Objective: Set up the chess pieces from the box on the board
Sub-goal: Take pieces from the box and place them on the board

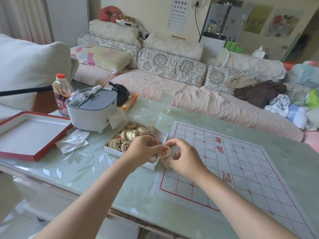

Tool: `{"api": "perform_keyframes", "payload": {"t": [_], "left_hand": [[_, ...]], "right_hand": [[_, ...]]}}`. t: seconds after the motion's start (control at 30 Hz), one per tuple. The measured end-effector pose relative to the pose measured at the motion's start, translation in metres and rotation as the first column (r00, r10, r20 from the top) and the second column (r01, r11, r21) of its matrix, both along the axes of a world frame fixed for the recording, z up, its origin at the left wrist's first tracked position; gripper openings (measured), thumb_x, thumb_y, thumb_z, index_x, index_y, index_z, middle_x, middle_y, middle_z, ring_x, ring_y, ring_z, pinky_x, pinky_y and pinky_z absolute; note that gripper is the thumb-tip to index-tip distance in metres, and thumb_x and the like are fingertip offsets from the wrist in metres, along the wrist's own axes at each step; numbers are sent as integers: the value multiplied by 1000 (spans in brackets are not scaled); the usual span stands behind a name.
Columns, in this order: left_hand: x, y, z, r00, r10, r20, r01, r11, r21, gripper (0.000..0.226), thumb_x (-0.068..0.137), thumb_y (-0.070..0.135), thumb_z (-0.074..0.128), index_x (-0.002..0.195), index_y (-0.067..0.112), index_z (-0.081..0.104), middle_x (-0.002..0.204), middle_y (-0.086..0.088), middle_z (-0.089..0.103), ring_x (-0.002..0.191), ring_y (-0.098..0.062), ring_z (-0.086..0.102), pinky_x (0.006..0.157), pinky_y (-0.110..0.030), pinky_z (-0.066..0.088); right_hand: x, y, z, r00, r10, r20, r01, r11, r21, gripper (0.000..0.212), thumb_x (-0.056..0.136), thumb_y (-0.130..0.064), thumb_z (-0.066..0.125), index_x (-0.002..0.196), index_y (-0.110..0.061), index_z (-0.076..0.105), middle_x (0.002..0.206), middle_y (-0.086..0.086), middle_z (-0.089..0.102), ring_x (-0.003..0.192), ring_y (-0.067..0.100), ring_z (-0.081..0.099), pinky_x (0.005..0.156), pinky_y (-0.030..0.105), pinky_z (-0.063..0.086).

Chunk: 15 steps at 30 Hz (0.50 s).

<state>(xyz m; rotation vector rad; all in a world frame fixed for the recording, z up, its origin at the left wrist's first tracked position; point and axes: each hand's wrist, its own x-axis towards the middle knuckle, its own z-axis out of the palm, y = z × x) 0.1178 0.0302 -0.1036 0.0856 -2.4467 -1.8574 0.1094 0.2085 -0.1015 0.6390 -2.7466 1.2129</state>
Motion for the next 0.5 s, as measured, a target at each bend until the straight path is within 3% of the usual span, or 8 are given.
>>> {"api": "perform_keyframes", "payload": {"t": [0.13, 0.23, 0.33, 0.4, 0.5], "left_hand": [[6, -2, -5, 999, -45, -12, 44, 997, -61, 9, 81, 25, 75, 86, 17, 73, 77, -2, 75, 72, -23, 71, 74, -35, 60], [9, -2, -9, 990, -129, -55, 113, 965, -236, 7, 83, 30, 70, 87, 26, 75, 81, 3, 73, 80, -17, 68, 77, -34, 57], [8, -9, -14, 957, -159, -242, -36, 765, -643, 14, 86, 28, 61, 91, 32, 74, 87, 10, 63, 84, -8, 48, 68, -27, 40], [5, -17, -17, 952, -162, -258, -88, 663, -743, 14, 85, 33, 61, 93, 37, 71, 88, 15, 55, 86, -8, 40, 72, -26, 35], [3, -21, -25, 958, -252, -138, 44, 602, -797, 11, 86, 31, 59, 87, 29, 70, 85, 10, 60, 86, -13, 51, 72, -28, 44]], "right_hand": [[6, -2, -6, 1000, 22, -5, -22, 998, 54, 49, 72, -16, 85, 110, -34, 59, 101, -19, 63, 63, -7, 55, 61, 9, 40], [10, 2, -13, 1000, -1, -16, 3, 994, 109, 48, 71, -24, 86, 107, -37, 57, 106, -19, 62, 69, -4, 54, 67, 19, 42], [13, 12, -21, 994, -104, -23, 107, 974, 198, 41, 72, -37, 84, 102, -36, 55, 105, -19, 63, 95, 6, 60, 79, 32, 49], [17, 18, -25, 990, -143, 15, 133, 950, 281, 39, 71, -46, 81, 99, -35, 56, 105, -21, 64, 101, 9, 59, 79, 31, 47], [24, 17, -30, 989, -151, -3, 143, 927, 347, 40, 71, -54, 79, 99, -34, 58, 106, -21, 65, 100, 7, 57, 72, 27, 38]]}}
